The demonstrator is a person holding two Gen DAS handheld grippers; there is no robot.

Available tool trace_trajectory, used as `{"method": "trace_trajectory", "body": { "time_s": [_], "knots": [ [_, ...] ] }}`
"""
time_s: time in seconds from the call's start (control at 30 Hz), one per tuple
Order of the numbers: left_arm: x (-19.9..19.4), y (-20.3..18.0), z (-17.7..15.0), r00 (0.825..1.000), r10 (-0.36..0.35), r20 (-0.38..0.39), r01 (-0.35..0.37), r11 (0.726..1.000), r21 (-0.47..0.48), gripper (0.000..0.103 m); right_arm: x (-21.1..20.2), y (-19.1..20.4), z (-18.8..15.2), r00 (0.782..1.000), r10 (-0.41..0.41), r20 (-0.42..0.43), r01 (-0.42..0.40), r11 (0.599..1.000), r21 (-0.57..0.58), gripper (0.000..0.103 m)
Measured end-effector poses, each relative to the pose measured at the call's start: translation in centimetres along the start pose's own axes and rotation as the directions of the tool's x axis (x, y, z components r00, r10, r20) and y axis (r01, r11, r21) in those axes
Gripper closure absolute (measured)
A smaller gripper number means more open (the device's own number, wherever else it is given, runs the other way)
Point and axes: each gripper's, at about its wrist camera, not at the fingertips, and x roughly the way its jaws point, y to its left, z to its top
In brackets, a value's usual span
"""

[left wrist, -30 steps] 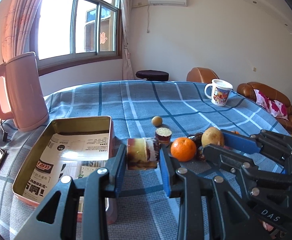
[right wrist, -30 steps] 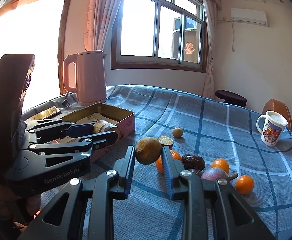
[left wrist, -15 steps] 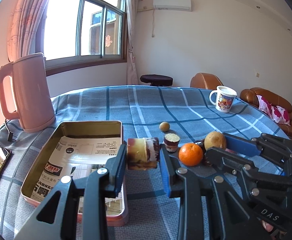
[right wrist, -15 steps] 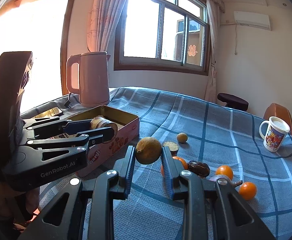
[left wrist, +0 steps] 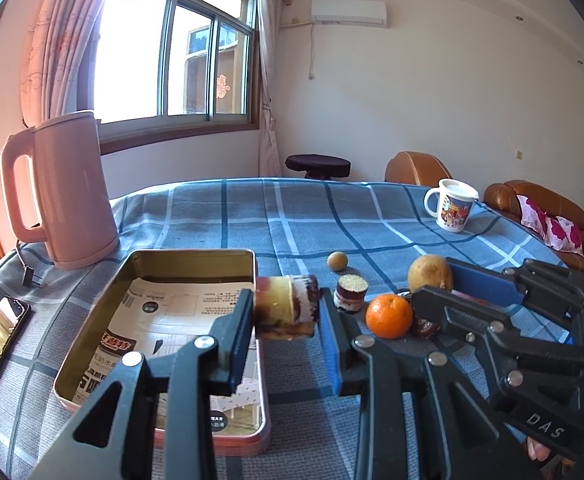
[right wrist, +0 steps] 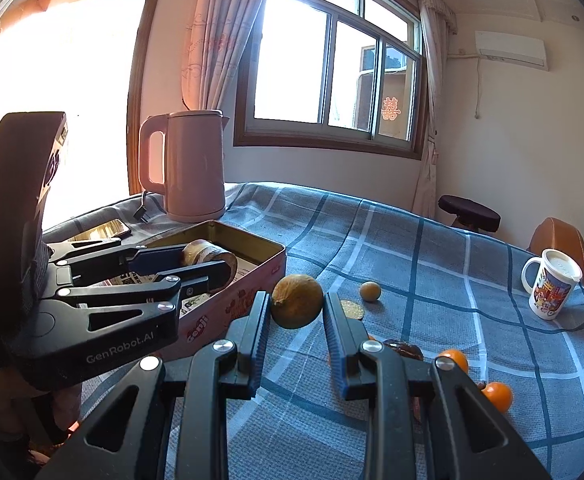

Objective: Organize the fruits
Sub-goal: 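Lift both held items and carry them toward the open tin box, then open the left gripper over the tin while the right gripper releases the brown fruit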

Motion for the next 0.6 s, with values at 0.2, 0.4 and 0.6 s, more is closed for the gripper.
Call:
{"method": "trace_trajectory", "body": {
  "time_s": [0.2, 0.4, 0.6],
  "knots": [
    [-0.1, 0.6, 0.2, 1.0, 0.015, 0.008, -0.015, 1.0, -0.005, 0.07, 0.1, 0.4, 0.8, 1.0, 0.005, 0.006, -0.005, 1.0, -0.019, 0.074],
    [-0.3, 1.4, 0.1, 0.999, 0.037, 0.009, -0.037, 0.999, -0.008, 0.07, 0.2, 1.0, 1.9, 1.0, 0.007, 0.017, -0.006, 0.999, -0.04, 0.074],
    [-0.4, 3.0, 0.0, 0.998, 0.06, 0.005, -0.06, 0.998, -0.021, 0.07, 0.7, 2.1, 3.3, 0.999, 0.02, 0.034, -0.018, 0.999, -0.045, 0.074]
  ]
}}
